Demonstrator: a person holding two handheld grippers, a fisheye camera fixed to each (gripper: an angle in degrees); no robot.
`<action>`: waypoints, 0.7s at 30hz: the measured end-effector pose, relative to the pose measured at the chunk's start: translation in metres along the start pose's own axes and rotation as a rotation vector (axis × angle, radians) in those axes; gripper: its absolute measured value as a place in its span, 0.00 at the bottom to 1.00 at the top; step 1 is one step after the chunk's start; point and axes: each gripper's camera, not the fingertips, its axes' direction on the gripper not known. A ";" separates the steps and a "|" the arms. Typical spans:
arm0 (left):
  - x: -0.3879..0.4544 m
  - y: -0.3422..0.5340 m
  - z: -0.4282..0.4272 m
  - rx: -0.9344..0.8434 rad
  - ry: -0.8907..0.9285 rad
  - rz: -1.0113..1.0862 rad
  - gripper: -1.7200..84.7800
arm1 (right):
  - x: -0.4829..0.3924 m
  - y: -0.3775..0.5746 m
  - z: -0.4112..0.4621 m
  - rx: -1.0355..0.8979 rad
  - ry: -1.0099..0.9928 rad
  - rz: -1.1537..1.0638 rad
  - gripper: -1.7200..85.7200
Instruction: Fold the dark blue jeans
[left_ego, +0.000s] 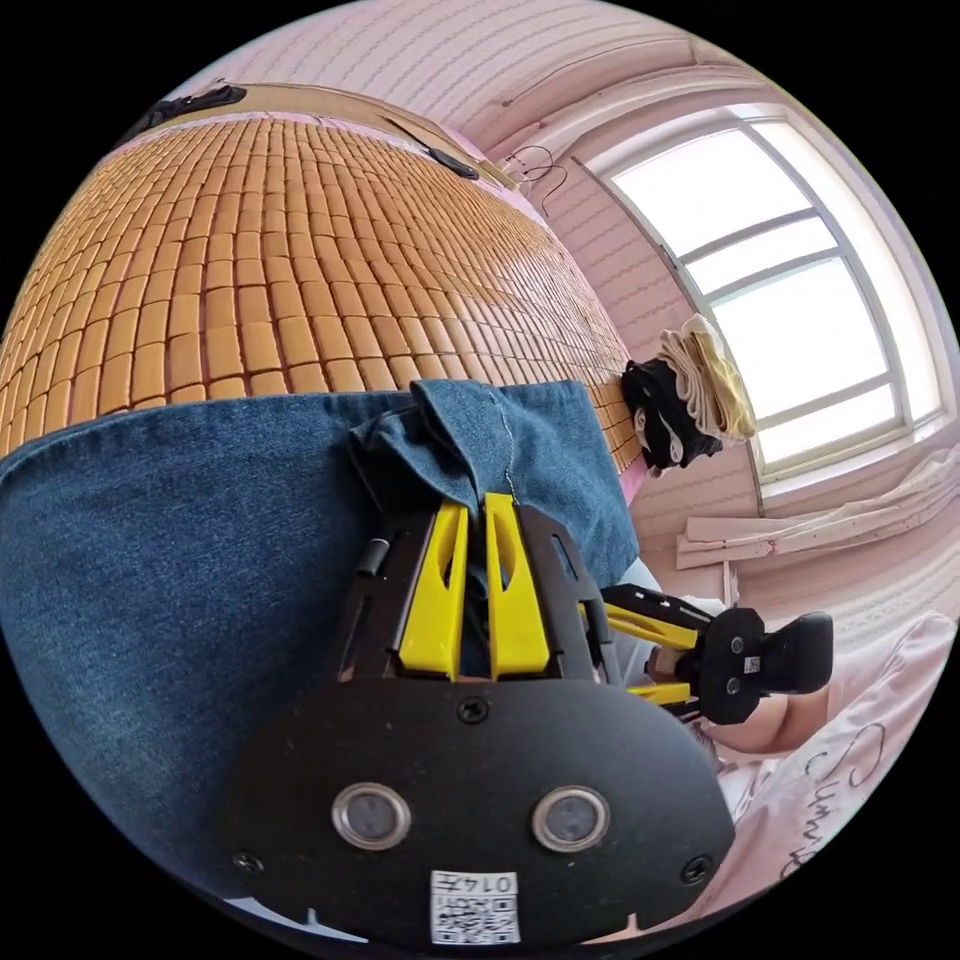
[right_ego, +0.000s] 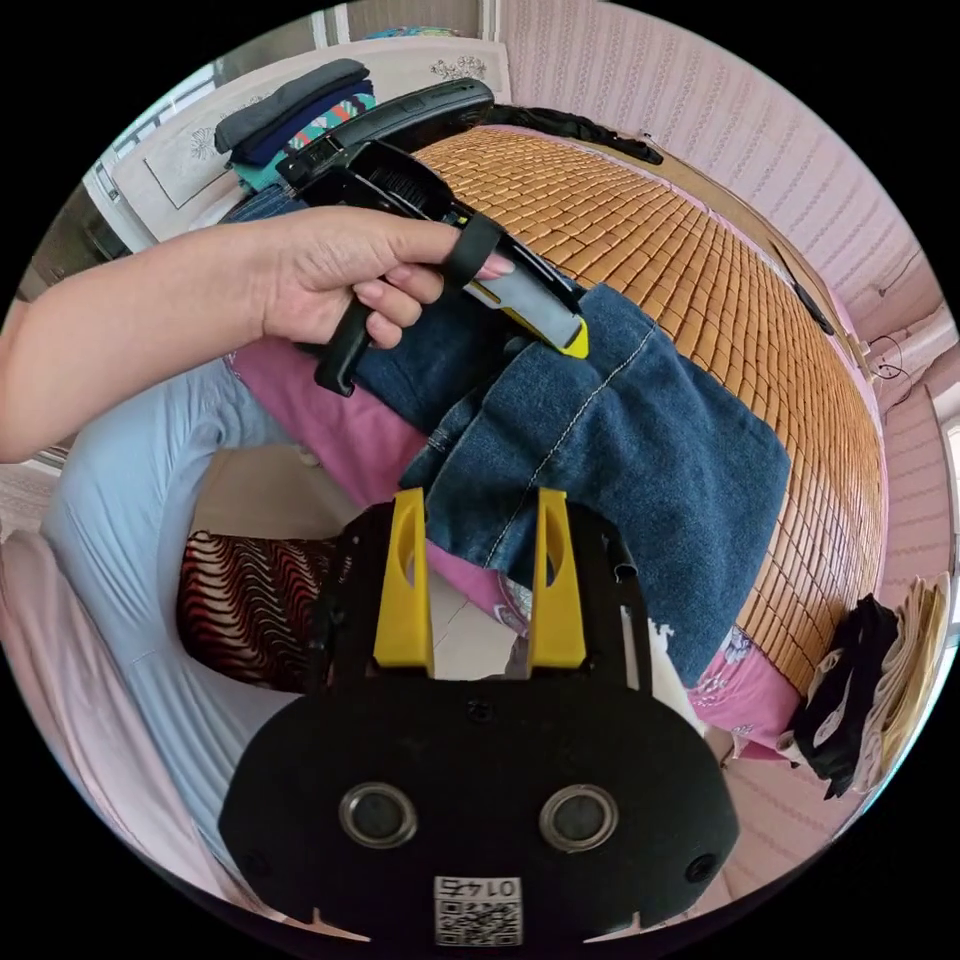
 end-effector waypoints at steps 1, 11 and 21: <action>0.006 0.000 -0.005 0.010 -0.004 0.017 0.03 | 0.002 0.000 0.007 0.011 0.006 0.023 0.16; 0.061 0.003 -0.085 0.069 -0.022 0.229 0.02 | 0.038 -0.017 -0.025 0.162 -0.225 -0.007 0.03; -0.004 0.045 -0.137 0.052 -0.143 0.057 0.09 | 0.036 -0.097 0.072 -0.100 -0.322 -0.115 0.04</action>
